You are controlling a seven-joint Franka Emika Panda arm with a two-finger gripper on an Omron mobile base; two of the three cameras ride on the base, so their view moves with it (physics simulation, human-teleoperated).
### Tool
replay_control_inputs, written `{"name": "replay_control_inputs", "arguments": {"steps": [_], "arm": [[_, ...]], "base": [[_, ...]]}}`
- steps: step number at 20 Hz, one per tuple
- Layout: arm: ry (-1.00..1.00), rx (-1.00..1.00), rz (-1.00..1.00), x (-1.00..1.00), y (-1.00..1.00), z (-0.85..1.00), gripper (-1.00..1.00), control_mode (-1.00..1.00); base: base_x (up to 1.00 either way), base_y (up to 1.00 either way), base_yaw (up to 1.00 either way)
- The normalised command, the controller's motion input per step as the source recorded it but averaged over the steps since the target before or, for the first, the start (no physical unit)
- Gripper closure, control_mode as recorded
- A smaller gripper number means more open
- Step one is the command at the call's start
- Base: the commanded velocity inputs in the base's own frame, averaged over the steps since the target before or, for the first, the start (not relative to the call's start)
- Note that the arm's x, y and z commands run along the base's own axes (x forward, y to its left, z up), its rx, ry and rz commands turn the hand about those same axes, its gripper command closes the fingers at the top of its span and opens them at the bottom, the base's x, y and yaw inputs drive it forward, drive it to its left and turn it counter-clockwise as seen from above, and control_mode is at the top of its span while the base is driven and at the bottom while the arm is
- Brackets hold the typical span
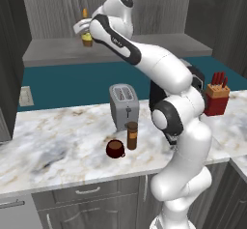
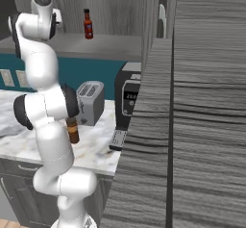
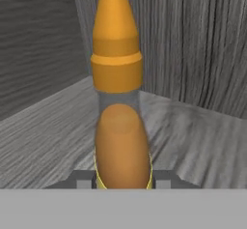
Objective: Pick the cinnamon and honey bottle from the cabinet and place them next to the mug.
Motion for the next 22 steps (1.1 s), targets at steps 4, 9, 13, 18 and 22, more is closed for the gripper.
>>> {"name": "replay_control_inputs", "arguments": {"steps": [4,9,13,18,22], "arm": [[-0.05,0.0,0.0,-0.61,-0.06,0.0,1.0,-1.0],[-0.09,0.02,0.0,-0.68,-0.07,0.0,1.0,-1.0],[-0.09,0.04,0.0,-0.71,-0.13,0.0,1.0,-1.0],[-0.08,0.06,0.0,-0.78,-0.3,0.0,1.0,-1.0],[-0.08,0.07,0.0,-0.83,-0.38,0.0,1.0,-1.0]], "base": [[0.0,0.0,0.0],[0.0,0.0,0.0],[0.0,0.0,0.0],[0.0,0.0,0.0],[0.0,0.0,0.0]]}}
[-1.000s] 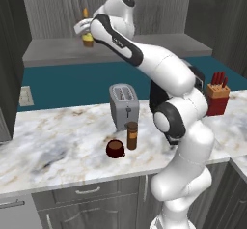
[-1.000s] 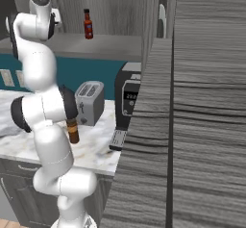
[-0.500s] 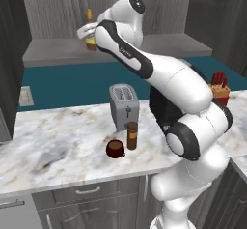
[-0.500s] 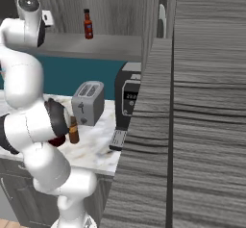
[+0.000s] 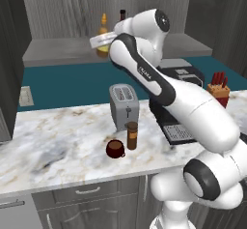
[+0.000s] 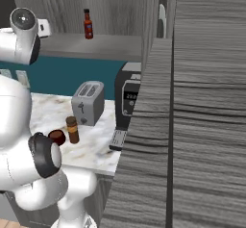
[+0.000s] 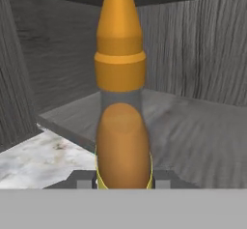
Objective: Pick the cinnamon and honey bottle from the cabinet and place them next to the mug.
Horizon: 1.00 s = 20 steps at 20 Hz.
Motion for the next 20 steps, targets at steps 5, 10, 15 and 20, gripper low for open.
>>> {"name": "replay_control_inputs", "arguments": {"steps": [5,10,15,20], "arm": [[-0.06,0.06,0.0,-0.81,-0.45,0.0,1.0,-1.0],[-0.01,0.03,0.0,-0.75,-0.49,0.0,1.0,-1.0],[0.0,0.01,0.0,-0.71,-0.56,0.0,1.0,-1.0],[0.0,0.0,0.0,-0.6,-0.45,-0.06,1.0,-1.0]], "base": [[0.0,0.0,0.0],[0.0,0.0,0.0],[0.0,0.0,0.0],[0.0,0.0,0.0]]}}
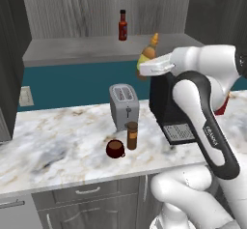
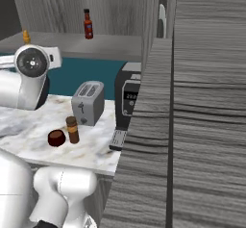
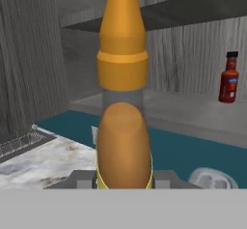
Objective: Pick the cinnamon and honey bottle from the cabinet and place them next to the mug.
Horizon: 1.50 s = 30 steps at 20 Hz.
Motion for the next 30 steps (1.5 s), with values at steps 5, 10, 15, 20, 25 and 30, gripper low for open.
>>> {"name": "replay_control_inputs", "arguments": {"steps": [5,10,15,20,25,30], "arm": [[0.0,-0.03,0.0,-0.26,-0.26,-0.33,1.0,-1.0],[0.0,-0.15,0.01,-0.02,-0.07,-0.47,1.0,-1.0],[0.02,-0.22,0.03,0.0,0.0,-0.3,1.0,-1.0],[0.04,-0.21,0.05,0.05,0.01,-0.26,1.0,-1.0],[0.0,-0.07,0.03,0.05,0.0,-0.43,1.0,-1.0],[0.0,0.0,0.06,0.0,-0.05,-0.79,1.0,-1.0]], "base": [[0.0,0.0,0.0],[0.0,0.0,0.0],[0.0,0.0,0.0],[0.0,0.0,0.0],[0.0,0.0,0.0],[0.0,0.0,0.0]]}}
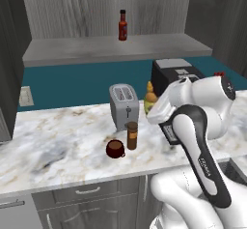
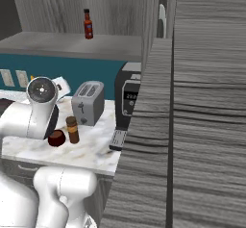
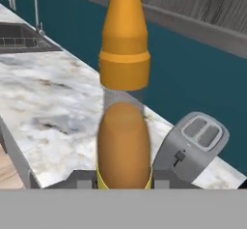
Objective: Pick the cinnamon and honey bottle from the cabinet and place them next to the mug.
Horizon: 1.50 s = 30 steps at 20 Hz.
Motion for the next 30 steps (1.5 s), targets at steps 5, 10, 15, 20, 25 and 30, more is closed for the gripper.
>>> {"name": "replay_control_inputs", "arguments": {"steps": [5,10,15,20,25,30], "arm": [[0.07,0.0,0.03,0.0,-0.13,-0.95,1.0,-1.0],[0.14,0.0,0.01,0.0,-0.26,-0.82,1.0,-1.0],[0.07,0.13,0.0,0.0,-0.41,-0.36,1.0,-1.0],[0.01,0.19,0.0,0.0,-0.36,-0.31,1.0,-1.0],[0.0,0.2,0.0,0.0,-0.22,-0.33,1.0,-1.0],[-0.01,0.17,0.0,0.0,-0.05,-0.3,1.0,-1.0]], "base": [[0.0,0.0,0.0],[0.0,0.0,0.0],[0.0,0.0,0.0],[0.0,0.0,0.0],[0.0,0.0,0.0],[0.0,0.0,0.0]]}}
